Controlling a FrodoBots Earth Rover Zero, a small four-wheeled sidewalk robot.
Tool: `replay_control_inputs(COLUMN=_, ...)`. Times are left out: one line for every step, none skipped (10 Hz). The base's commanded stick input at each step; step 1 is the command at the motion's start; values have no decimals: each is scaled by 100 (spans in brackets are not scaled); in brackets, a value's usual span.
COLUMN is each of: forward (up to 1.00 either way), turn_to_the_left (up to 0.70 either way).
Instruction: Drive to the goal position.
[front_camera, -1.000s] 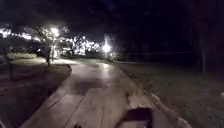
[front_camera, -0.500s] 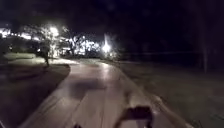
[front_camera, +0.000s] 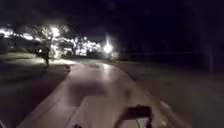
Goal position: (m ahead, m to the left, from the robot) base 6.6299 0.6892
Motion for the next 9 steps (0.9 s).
replay_control_inputs(forward=45, turn_to_the_left=0)
replay_control_inputs(forward=45, turn_to_the_left=0)
replay_control_inputs(forward=45, turn_to_the_left=0)
replay_control_inputs(forward=45, turn_to_the_left=0)
replay_control_inputs(forward=45, turn_to_the_left=0)
replay_control_inputs(forward=45, turn_to_the_left=0)
replay_control_inputs(forward=45, turn_to_the_left=0)
replay_control_inputs(forward=45, turn_to_the_left=0)
replay_control_inputs(forward=45, turn_to_the_left=0)
